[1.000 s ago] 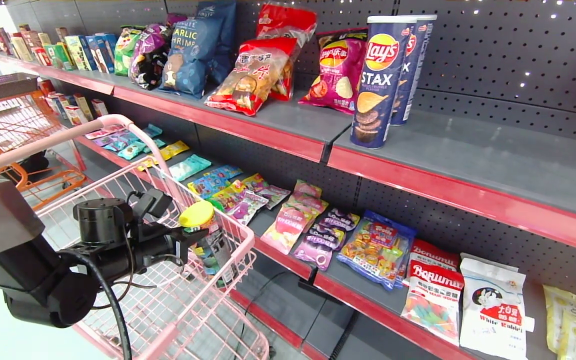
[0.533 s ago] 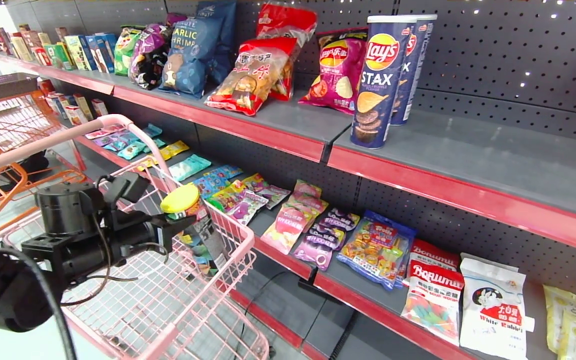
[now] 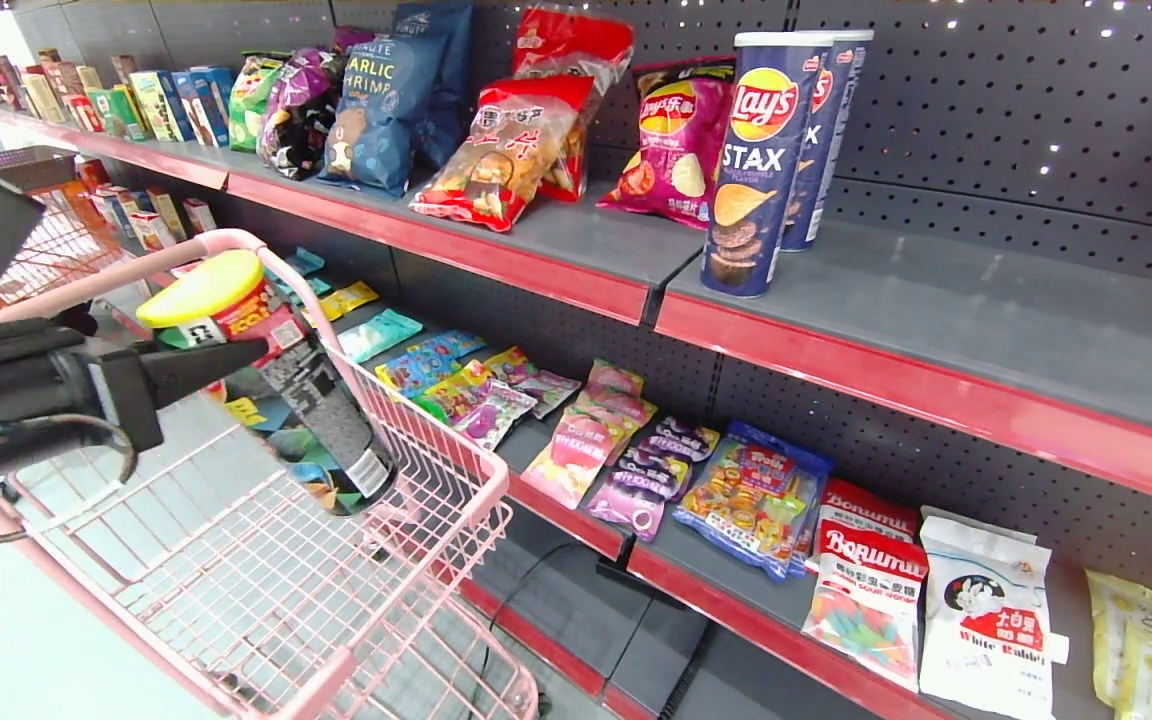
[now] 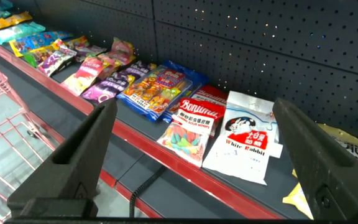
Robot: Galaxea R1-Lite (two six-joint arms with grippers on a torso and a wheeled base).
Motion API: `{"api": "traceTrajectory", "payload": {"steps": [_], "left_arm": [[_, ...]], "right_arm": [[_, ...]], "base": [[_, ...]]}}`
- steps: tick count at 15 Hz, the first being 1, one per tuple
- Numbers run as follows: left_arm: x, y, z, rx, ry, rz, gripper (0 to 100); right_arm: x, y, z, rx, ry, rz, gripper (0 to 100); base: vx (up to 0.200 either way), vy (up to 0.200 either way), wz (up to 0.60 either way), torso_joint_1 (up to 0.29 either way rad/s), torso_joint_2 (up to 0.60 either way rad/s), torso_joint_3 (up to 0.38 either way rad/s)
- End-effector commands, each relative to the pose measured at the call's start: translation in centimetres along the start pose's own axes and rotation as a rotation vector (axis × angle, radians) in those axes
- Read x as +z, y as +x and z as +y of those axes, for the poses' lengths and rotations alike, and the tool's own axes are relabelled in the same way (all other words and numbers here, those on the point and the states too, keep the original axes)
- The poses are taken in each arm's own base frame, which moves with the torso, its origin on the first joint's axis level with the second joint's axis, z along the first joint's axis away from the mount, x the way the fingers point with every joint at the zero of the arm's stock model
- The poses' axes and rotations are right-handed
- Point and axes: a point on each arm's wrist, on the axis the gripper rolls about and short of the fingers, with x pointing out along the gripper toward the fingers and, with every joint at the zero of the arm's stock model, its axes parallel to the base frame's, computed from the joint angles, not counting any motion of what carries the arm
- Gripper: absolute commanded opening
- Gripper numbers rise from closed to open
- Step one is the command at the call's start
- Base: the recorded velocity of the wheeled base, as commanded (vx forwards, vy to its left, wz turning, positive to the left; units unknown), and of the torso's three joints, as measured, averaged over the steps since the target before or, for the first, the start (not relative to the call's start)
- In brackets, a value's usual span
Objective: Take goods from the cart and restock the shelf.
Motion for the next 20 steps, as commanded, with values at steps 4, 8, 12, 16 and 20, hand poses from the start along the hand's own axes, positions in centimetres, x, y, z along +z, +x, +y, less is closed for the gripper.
{"api": "traceTrajectory", "payload": {"steps": [4, 8, 12, 16, 20], "left_arm": [[-0.5, -10.3, -4.3, 0.165, 0.029, -0.086, 0], [-2.9, -11.3, -4.5, 0.225, 0.038, -0.068, 0], [-4.0, -11.3, -4.5, 0.231, 0.084, -0.042, 0], [-5.8, -12.0, -4.7, 0.233, 0.102, -0.032, 0], [-6.2, -12.6, -5.0, 0.233, 0.109, -0.051, 0]], "right_arm": [[0.0, 0.0, 0.0, 0.000, 0.000, 0.000, 100], [0.0, 0.0, 0.0, 0.000, 0.000, 0.000, 100], [0.0, 0.0, 0.0, 0.000, 0.000, 0.000, 100], [0.0, 0.0, 0.0, 0.000, 0.000, 0.000, 100], [0.0, 0.0, 0.0, 0.000, 0.000, 0.000, 100]], "base": [[0.000, 0.000, 0.00, 0.000, 0.00, 0.000], [0.000, 0.000, 0.00, 0.069, -0.21, -0.140], [0.000, 0.000, 0.00, 0.187, -0.51, -0.328], [0.000, 0.000, 0.00, 0.228, -0.57, -0.354], [0.000, 0.000, 0.00, 0.215, -0.52, -0.308]]}}
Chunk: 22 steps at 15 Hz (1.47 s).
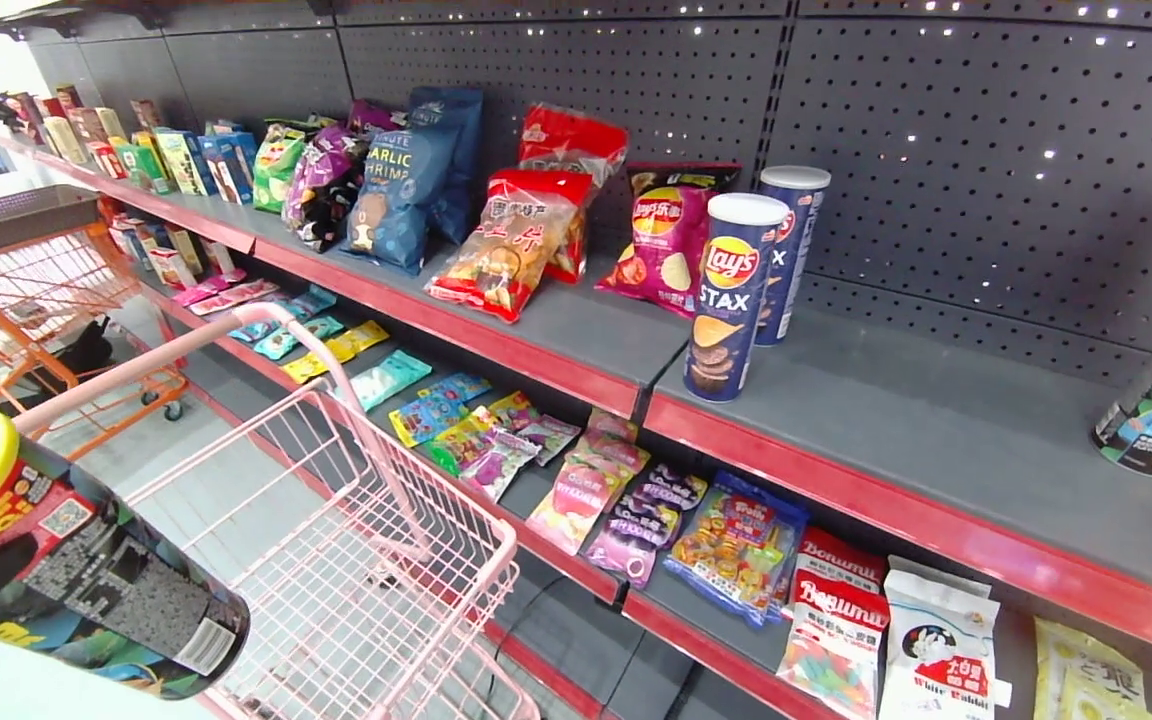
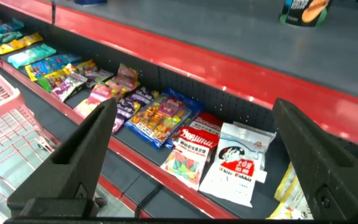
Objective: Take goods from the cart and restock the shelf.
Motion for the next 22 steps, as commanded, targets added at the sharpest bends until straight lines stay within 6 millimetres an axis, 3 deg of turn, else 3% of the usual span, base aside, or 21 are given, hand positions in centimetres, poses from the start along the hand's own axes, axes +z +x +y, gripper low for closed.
{"api": "traceTrajectory", "payload": {"steps": [1, 4, 18, 22], "left_arm": [[-0.1, -0.3, -0.1, 0.001, 0.002, -0.013, 0], [0.0, -0.6, -0.1, 0.017, 0.026, -0.024, 0], [-0.9, -0.8, 0.0, 0.095, 0.165, -0.004, 0], [-1.1, -1.0, 0.1, 0.162, 0.200, 0.001, 0]], "right_arm": [[0.0, 0.0, 0.0, 0.002, -0.001, 0.000, 100], [0.0, 0.0, 0.0, 0.000, 0.002, 0.000, 100], [0.0, 0.0, 0.0, 0.002, 0.002, 0.000, 100], [0.0, 0.0, 0.0, 0.002, 0.002, 0.000, 100]], "base": [[0.000, 0.000, 0.00, 0.178, -0.40, -0.232], [0.000, 0.000, 0.00, 0.139, -0.33, -0.191], [0.000, 0.000, -0.60, 0.009, 0.00, -0.005], [0.000, 0.000, 0.00, 0.000, 0.00, 0.000]]}}
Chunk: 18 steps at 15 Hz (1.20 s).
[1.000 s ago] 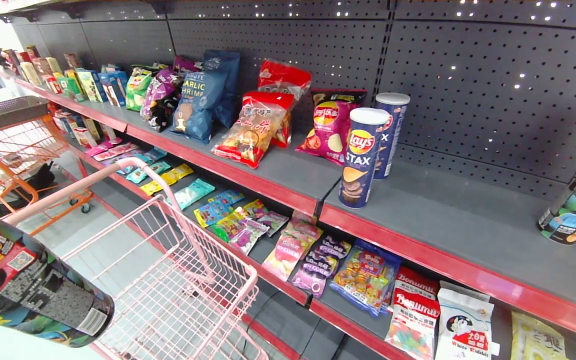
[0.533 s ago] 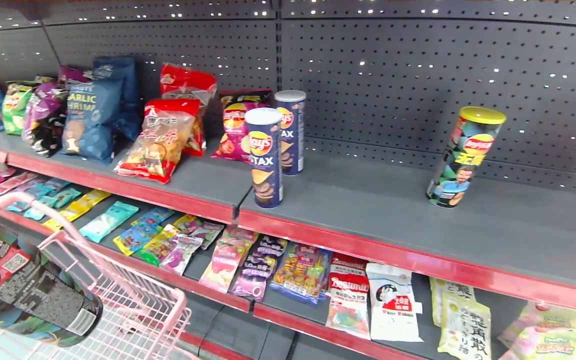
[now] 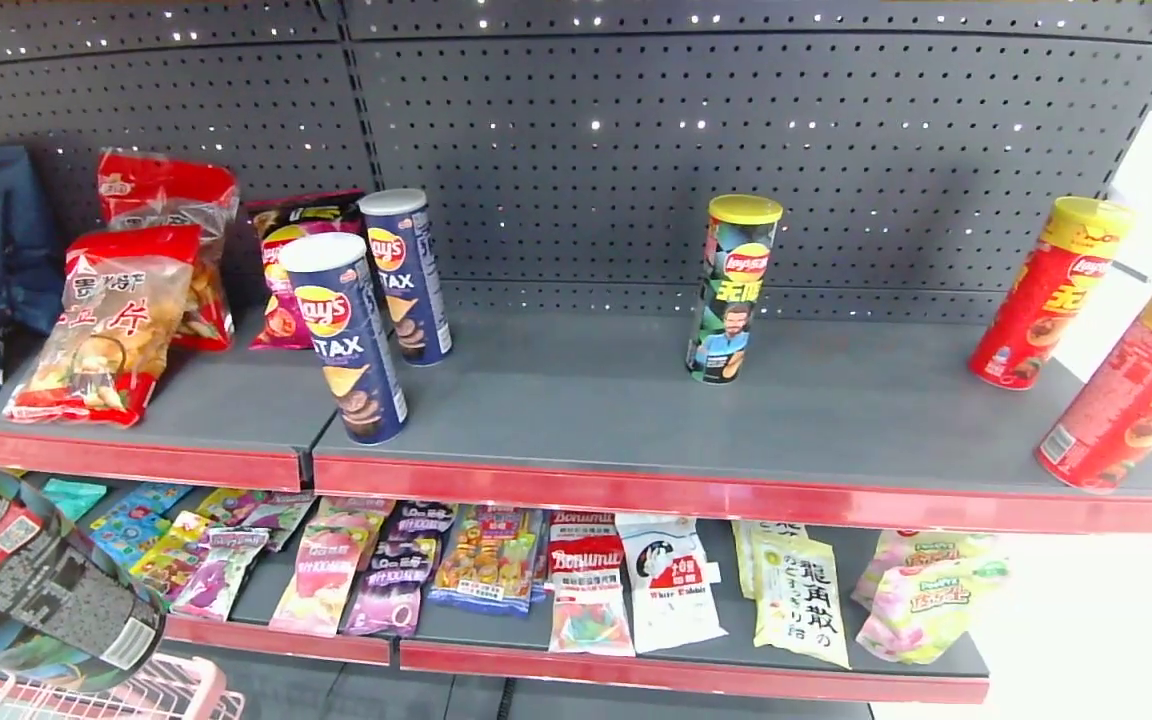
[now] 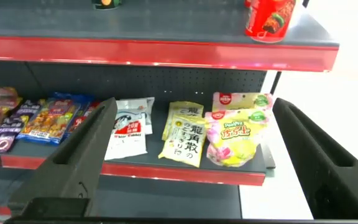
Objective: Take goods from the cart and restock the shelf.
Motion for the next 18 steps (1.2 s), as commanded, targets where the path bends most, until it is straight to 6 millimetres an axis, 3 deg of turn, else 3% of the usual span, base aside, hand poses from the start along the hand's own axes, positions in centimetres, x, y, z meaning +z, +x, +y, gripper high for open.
{"api": "traceTrajectory", "payload": {"steps": [1, 7, 14, 17, 18], "left_arm": [[-0.1, -0.1, 0.0, 0.001, 0.003, -0.003, 0], [-0.2, -0.3, -0.1, 0.001, 0.013, -0.010, 0], [-2.3, -2.4, -0.7, 0.010, 0.068, -0.069, 0], [-2.3, -2.8, -0.7, 0.013, 0.047, -0.092, 0], [-2.5, -3.0, -0.8, 0.000, 0.018, -0.103, 0]], "right_arm": [[0.0, 0.0, 0.0, 0.001, -0.001, 0.000, 100], [0.0, 0.0, 0.0, 0.002, -0.002, 0.000, 100], [0.0, 0.1, 0.0, 0.008, -0.008, 0.007, 100], [0.1, 0.0, 0.0, 0.007, -0.016, -0.004, 100], [1.0, -0.1, 0.1, 0.060, -0.025, -0.034, 100]], "base": [[0.000, 0.000, 0.00, 0.000, 0.00, 0.000], [0.200, 0.000, 0.00, -0.002, 0.00, 0.002], [0.000, 0.000, 0.00, 0.000, 0.00, 0.000], [0.000, 0.000, 0.00, 0.000, 0.00, 0.000], [0.000, 0.000, 0.00, 0.000, 0.00, 0.000]]}}
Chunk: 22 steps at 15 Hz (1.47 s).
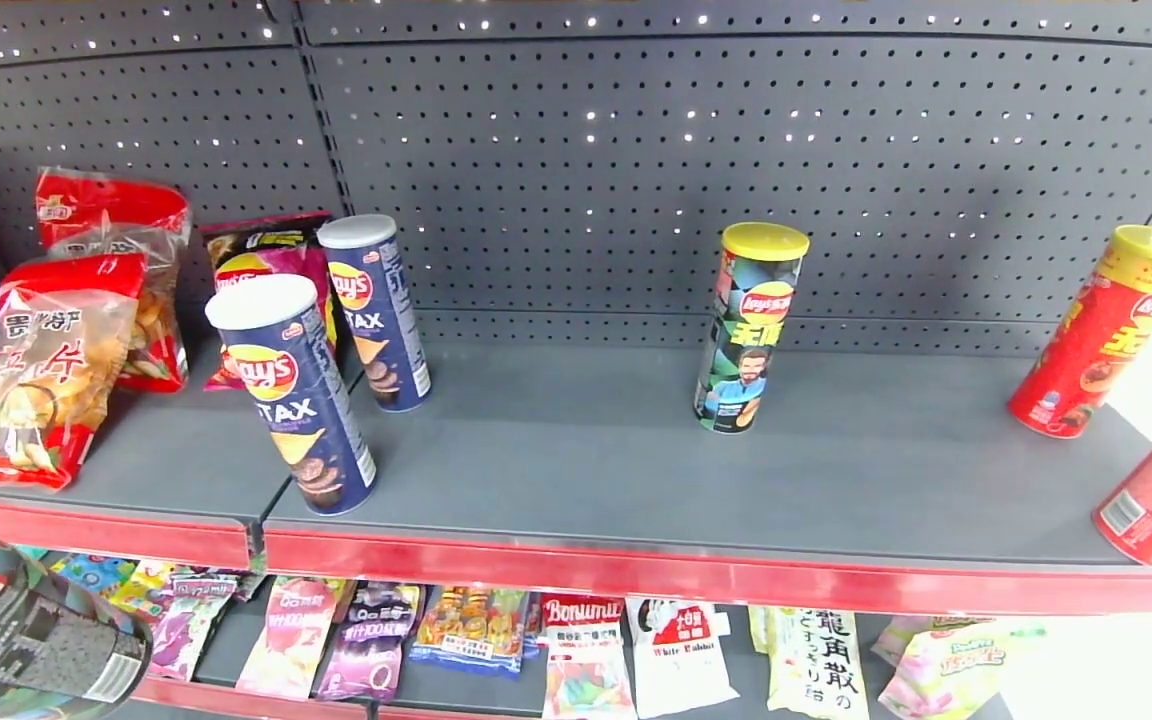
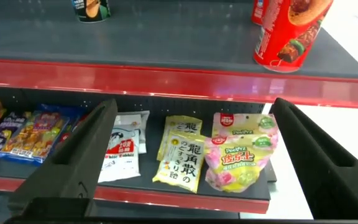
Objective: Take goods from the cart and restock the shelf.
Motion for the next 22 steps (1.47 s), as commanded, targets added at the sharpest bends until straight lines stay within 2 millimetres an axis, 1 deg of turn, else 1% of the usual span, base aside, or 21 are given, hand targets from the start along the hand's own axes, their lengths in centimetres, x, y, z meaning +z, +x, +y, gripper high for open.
{"api": "traceTrajectory", "payload": {"steps": [1, 2, 3, 4, 5, 6, 7, 9, 10, 12, 13, 15, 16, 18, 20, 22], "left_arm": [[-0.3, -0.7, -0.2, -0.043, -0.021, -0.042, 0], [-0.8, -1.0, -0.5, -0.101, -0.030, -0.063, 0], [-1.3, -1.1, -0.6, -0.096, -0.030, -0.061, 0], [-1.4, -1.1, -0.6, -0.092, -0.031, -0.052, 0], [-1.6, -1.0, -0.7, -0.096, -0.043, -0.043, 0], [-1.8, -1.0, -0.7, -0.098, -0.078, -0.040, 0], [-1.9, -1.1, -0.8, -0.099, -0.090, -0.045, 0], [-1.9, -1.2, -0.8, -0.096, -0.089, -0.050, 0], [-1.9, -1.2, -0.8, -0.095, -0.089, -0.049, 0], [-1.9, -1.2, -0.8, -0.083, -0.088, -0.045, 0], [-1.9, -1.1, -0.7, -0.068, -0.088, -0.041, 0], [-2.0, -1.1, -0.7, -0.030, -0.089, -0.028, 0], [-2.0, -1.1, -0.6, -0.006, -0.090, -0.022, 0], [-2.1, -1.1, -0.6, 0.005, -0.090, -0.018, 0], [-2.1, -0.9, -0.6, 0.009, -0.090, -0.008, 0], [-2.1, -0.8, -0.6, 0.008, -0.090, -0.002, 0]], "right_arm": [[3.5, -0.1, 0.1, 0.086, -0.004, -0.030, 100], [7.8, 1.3, 0.0, 0.122, 0.033, -0.003, 100], [10.3, 1.8, -0.1, 0.183, 0.048, -0.016, 100], [11.4, 2.4, 0.0, 0.274, 0.028, -0.011, 100], [11.8, 3.0, 0.1, 0.313, -0.022, 0.000, 100], [12.6, 4.3, 0.3, 0.365, -0.072, 0.023, 100], [13.8, 5.5, 0.4, 0.401, -0.075, 0.032, 100], [15.8, 8.7, 1.3, 0.495, -0.076, 0.054, 100], [16.5, 10.6, 1.8, 0.508, -0.074, 0.066, 100], [17.0, 13.8, 2.6, 0.512, -0.072, 0.082, 100], [16.7, 15.3, 2.9, 0.513, -0.071, 0.103, 100], [15.7, 17.9, 3.5, 0.513, -0.070, 0.145, 100], [15.2, 20.0, 3.9, 0.502, -0.070, 0.146, 100], [14.0, 24.0, 4.8, 0.427, -0.044, 0.146, 100], [13.1, 26.2, 6.2, 0.413, 0.015, 0.167, 100], [12.7, 27.9, 6.8, 0.385, 0.023, 0.182, 100]], "base": [[0.000, 0.000, 0.00, 0.000, 0.00, 0.000], [0.000, 0.000, 0.00, 0.000, 0.00, 0.000], [0.000, 0.000, 0.00, 0.000, 0.00, 0.000], [0.000, 0.000, 0.00, 0.000, 0.00, 0.000], [0.000, 0.000, 0.00, 0.000, 0.00, 0.000], [0.000, 0.000, 0.00, 0.000, 0.00, 0.000], [0.000, 0.000, 0.00, 0.000, 0.00, 0.000], [0.000, 0.000, 0.00, 0.000, 0.00, 0.000], [0.000, 0.000, 0.00, 0.000, 0.00, 0.000], [0.000, 0.000, 0.00, 0.000, 0.00, 0.000], [0.000, 0.000, 0.00, 0.000, 0.00, 0.000], [0.000, 0.000, 0.00, 0.000, 0.00, 0.000], [0.000, 0.000, 0.00, 0.000, 0.00, 0.000], [0.000, 0.000, 0.00, 0.000, 0.00, 0.000], [0.000, 0.000, 0.00, 0.000, 0.00, 0.000], [0.000, 0.000, 0.00, 0.000, 0.00, 0.000]]}}
